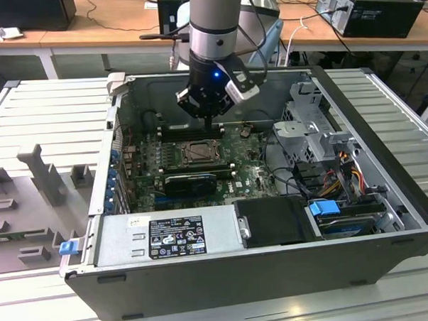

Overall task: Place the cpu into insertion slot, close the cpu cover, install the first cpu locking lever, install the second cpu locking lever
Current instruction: 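Install the second cpu locking lever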

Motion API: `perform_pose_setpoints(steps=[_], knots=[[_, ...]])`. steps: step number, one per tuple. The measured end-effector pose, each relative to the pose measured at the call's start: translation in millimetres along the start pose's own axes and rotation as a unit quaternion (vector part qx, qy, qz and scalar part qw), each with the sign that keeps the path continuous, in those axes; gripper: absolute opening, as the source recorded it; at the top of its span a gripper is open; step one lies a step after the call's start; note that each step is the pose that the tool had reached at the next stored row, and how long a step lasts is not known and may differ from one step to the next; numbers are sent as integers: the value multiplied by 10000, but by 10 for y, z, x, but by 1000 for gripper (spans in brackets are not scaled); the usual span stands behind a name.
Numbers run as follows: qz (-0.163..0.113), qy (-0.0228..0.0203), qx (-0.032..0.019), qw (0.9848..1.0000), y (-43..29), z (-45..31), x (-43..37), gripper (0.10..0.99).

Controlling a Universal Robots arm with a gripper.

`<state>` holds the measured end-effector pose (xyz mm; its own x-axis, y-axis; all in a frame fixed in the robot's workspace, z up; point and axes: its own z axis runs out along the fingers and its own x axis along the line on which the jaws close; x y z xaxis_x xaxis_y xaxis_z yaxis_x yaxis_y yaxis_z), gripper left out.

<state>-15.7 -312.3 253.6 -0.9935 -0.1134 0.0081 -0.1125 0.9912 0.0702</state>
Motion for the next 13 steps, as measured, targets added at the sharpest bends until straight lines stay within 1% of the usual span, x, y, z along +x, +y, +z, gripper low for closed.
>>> perform_pose_setpoints(steps=[3, 4, 5, 6, 7, 9, 10, 11, 12, 13], knots=[[0, -1, -4, 10000, -85, 9, 10, 106], [-1, -3, -26, 10000, -112, 12, 13, 106], [-1, -7, -56, 10000, -129, 14, 15, 106], [0, -16, -140, 9999, -143, 15, 16, 106], [2, -23, -201, 9998, -178, 19, 20, 106], [5, -23, -205, 9998, -216, 26, 25, 106], [5, -23, -205, 9998, -272, 27, 33, 106], [5, -23, -205, 9998, -363, 24, 44, 106], [5, -23, -205, 9998, -434, 21, 52, 106], [5, -23, -204, 9998, -536, 21, 64, 106]])
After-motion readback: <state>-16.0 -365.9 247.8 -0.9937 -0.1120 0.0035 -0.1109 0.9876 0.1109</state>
